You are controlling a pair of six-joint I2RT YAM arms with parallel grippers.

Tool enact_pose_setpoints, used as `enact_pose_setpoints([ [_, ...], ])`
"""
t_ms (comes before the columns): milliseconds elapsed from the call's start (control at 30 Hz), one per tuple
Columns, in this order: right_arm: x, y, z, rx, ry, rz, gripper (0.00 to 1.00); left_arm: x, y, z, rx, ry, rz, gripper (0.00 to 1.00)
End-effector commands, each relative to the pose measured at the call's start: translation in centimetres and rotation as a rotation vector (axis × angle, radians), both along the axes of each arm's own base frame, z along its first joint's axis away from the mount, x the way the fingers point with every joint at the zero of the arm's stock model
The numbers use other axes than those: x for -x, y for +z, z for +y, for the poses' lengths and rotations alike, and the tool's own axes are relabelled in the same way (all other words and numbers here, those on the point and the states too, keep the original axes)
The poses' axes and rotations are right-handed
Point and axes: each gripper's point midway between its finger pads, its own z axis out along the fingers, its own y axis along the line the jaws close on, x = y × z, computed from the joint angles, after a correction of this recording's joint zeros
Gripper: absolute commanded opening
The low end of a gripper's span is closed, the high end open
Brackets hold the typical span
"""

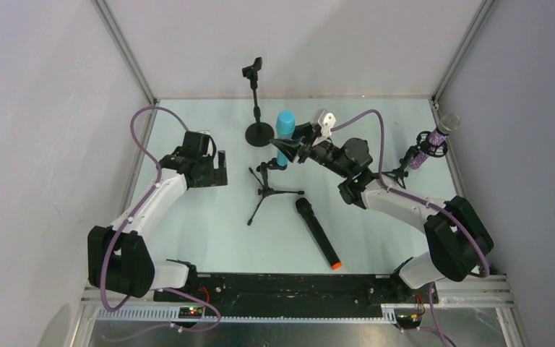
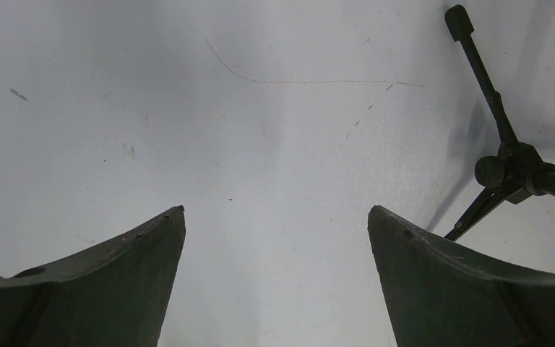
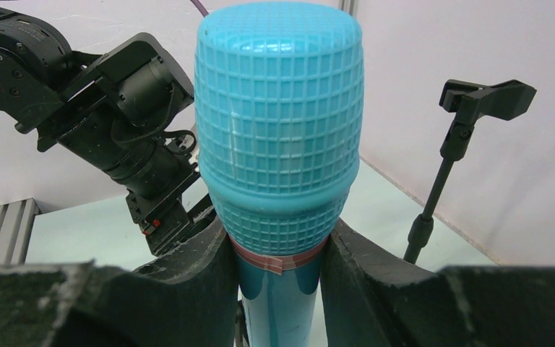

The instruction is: Attach the microphones to the stand

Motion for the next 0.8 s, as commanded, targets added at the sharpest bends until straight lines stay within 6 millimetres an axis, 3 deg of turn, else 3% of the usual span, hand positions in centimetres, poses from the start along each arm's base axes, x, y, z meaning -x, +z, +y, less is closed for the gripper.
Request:
enact_pose_setpoints([
  [0,0.1,-1.0,0.4,-0.004,0.007,0.006,0.00,-0.9,0.8,0.0,-0.012,-0.010,-0.044,1.00],
  [767,-0.5,-5.1,0.8,0.054,-0.016,0.120,0.00,-1.0,0.2,0.4,-0.036,0.000,-0.025,1.00],
])
